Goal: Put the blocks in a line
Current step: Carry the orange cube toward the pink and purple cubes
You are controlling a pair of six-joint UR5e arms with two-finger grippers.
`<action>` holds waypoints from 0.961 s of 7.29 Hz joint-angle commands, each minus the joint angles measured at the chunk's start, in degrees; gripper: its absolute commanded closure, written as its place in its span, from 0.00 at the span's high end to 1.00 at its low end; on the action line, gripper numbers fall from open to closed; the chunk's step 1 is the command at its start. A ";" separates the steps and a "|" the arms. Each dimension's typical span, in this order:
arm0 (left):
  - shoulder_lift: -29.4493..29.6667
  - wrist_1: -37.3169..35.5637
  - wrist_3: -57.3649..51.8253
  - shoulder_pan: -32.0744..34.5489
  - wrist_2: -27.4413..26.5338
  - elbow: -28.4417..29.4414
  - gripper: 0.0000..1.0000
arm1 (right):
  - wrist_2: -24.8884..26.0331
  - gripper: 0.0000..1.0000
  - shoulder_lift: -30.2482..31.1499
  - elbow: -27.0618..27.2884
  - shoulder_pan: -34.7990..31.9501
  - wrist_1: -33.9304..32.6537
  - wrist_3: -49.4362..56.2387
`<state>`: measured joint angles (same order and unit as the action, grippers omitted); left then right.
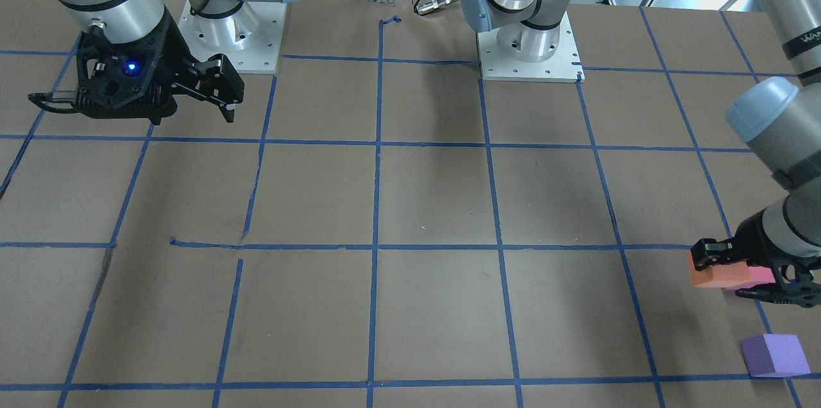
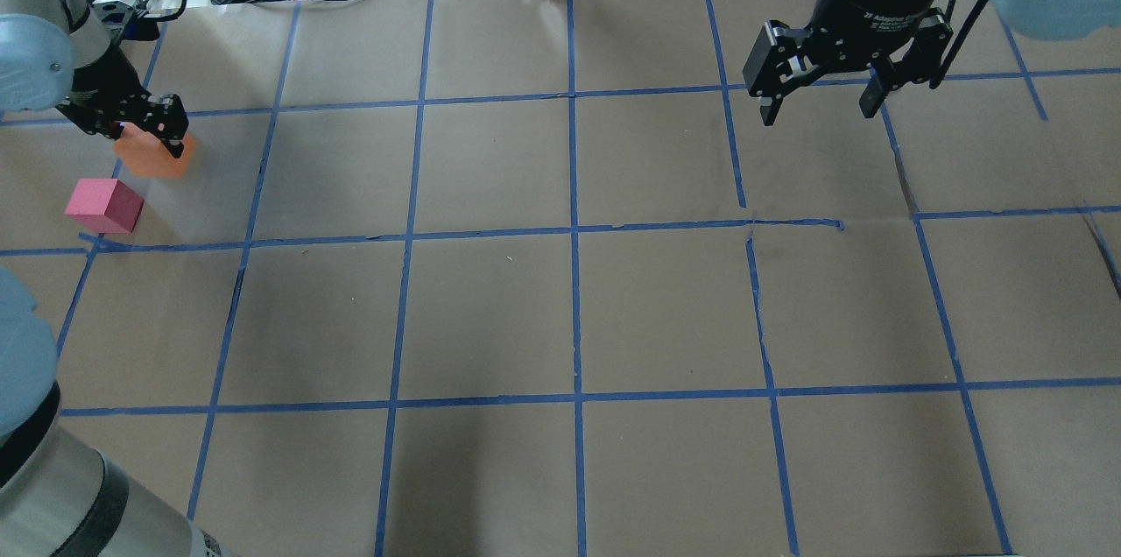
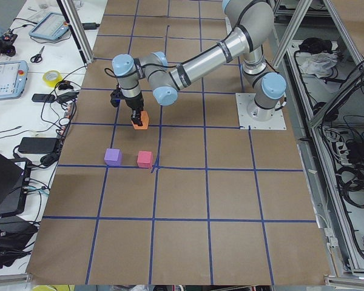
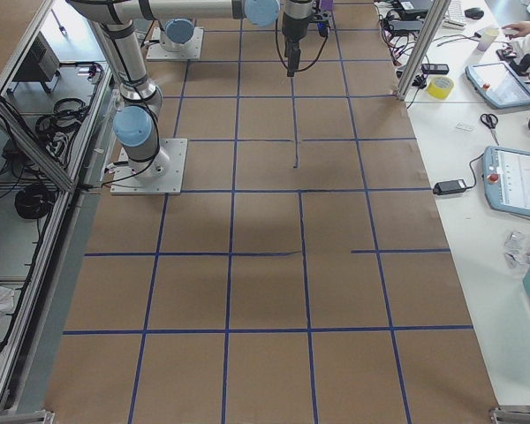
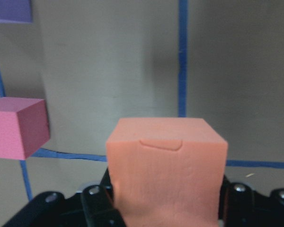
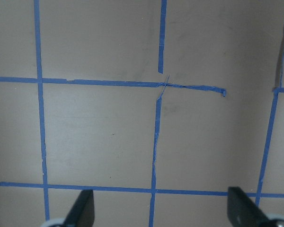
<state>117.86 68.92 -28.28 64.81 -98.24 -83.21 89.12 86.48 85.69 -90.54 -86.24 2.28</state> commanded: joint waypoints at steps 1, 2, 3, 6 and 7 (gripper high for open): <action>4.99 -0.71 -4.92 -6.24 3.29 4.97 0.00 | 0.00 1.00 0.00 0.09 -0.07 -0.07 0.00; 7.02 -0.80 -7.82 -7.06 3.58 7.60 0.00 | 0.00 1.00 0.00 0.09 -0.07 -0.07 0.00; 8.52 -0.80 -8.63 -7.24 3.58 9.63 0.00 | 0.09 1.00 0.00 0.09 -0.07 -0.07 0.00; 10.98 -0.80 -8.64 -8.64 3.93 10.88 0.00 | 0.00 1.00 0.00 0.09 -0.16 -0.86 0.00; 11.43 -0.98 -8.64 -8.74 3.84 10.88 0.00 | 0.00 1.00 0.00 0.09 -0.16 -0.77 0.00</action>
<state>128.54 68.09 -36.91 56.45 -94.39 -72.47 89.15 86.48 85.78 -90.67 -86.99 2.28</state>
